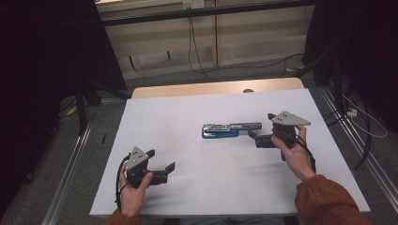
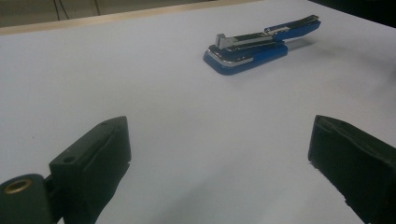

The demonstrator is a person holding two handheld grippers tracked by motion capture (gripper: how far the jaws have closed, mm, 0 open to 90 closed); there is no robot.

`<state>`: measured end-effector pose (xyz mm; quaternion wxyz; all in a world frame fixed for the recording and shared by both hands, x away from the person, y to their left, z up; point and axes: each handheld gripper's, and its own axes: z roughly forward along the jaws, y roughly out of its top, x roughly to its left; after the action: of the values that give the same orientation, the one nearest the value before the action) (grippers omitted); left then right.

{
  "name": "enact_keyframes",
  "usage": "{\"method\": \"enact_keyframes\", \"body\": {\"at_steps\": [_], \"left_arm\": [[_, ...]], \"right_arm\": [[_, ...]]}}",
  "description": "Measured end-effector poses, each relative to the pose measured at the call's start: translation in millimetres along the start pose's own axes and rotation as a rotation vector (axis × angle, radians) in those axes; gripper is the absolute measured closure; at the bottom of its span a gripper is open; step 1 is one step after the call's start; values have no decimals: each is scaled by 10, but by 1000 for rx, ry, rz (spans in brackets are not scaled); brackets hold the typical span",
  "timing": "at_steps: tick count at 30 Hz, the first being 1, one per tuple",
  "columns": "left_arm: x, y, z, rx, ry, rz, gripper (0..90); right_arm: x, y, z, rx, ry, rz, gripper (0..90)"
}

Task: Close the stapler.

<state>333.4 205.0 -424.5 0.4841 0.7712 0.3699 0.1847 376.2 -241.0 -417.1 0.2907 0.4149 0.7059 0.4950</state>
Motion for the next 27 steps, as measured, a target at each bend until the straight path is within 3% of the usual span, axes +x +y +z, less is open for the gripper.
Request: {"method": "enact_keyframes", "body": {"at_steps": [4,7,11,14,17,23,27], "left_arm": [[-28,35,29,-12,-4,5,60],[-53,58,54,-1,-23,-12,62],[-124,100,66,-33,-42,15,63],[-143,115,101,-23,-44,43,61],[-150,144,143,-21,-79,15,61],[-126,267,233,-51,-63,25,61],[-82,338,322,-63,-48,37,61]], "right_arm": [[-30,-65,-67,14,-23,7,24],[-47,-123,-96,42,-12,15,43],[-33,-166,-124,47,-24,23,39],[-60,-122,-158,55,-34,24,39],[-83,-107,-199,43,-40,20,36],[-146,-197,-192,70,14,63,34],[-127,-229,-174,76,4,42,27]]}}
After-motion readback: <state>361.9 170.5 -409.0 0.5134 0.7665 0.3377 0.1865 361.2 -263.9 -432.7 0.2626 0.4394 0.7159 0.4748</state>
